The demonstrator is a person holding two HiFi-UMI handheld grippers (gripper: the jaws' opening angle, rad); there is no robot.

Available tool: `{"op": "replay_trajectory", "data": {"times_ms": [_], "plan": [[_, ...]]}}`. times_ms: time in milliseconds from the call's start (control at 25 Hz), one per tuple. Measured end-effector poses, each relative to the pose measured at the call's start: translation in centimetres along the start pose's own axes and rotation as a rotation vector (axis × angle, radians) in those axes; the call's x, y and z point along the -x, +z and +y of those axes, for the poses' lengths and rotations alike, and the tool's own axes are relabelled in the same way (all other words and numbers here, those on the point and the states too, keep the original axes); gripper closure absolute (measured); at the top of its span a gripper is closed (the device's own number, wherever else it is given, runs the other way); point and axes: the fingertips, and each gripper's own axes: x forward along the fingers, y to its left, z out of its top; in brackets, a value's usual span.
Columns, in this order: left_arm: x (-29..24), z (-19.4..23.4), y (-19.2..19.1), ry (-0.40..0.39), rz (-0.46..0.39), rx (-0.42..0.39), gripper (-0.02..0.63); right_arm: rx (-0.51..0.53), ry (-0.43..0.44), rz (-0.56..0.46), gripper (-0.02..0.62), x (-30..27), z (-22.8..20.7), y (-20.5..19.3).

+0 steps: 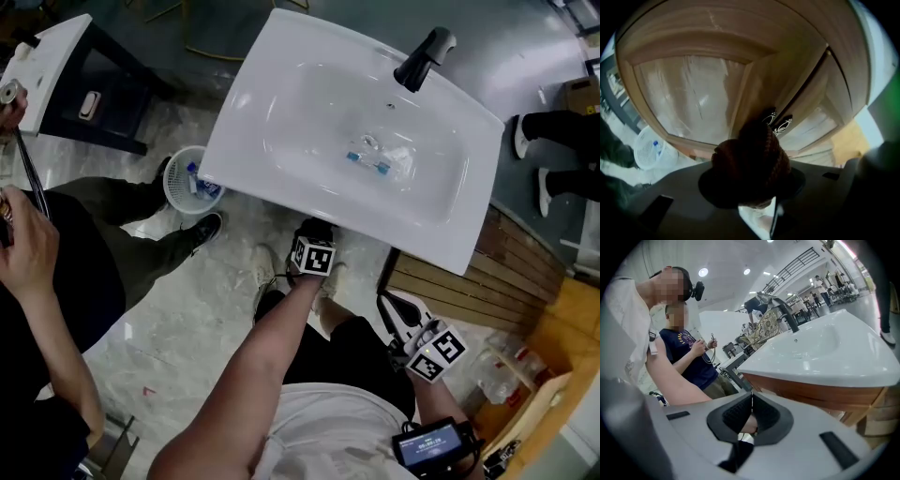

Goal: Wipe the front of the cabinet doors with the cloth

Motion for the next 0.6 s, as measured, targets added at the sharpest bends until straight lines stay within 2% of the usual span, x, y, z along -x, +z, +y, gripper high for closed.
{"op": "replay_trajectory", "data": {"times_ms": [120, 280, 400, 600], "plan": [[-0.8, -1.0, -0.5, 0.001, 0.012, 0.070, 0.445, 0.001, 0.015, 0.004, 0.581, 0.3, -0.6, 0.3], [-1.7, -3.3, -0.9, -0.019, 0.010, 0.105, 0.446, 0.002, 0.032, 0.016, 0.581, 1.2, -1.8, 0.1], [-2.1, -4.1, -0.6, 0.009, -0.013, 0.156, 0.446, 0.003, 0.041, 0.022, 0.581, 1.8, -2.8, 0.0], [-1.6, -4.4, -0.3, 0.045, -0.054, 0.165, 0.446, -0.001, 0.066, 0.031, 0.581, 2.6, -3.8, 0.1]]}}
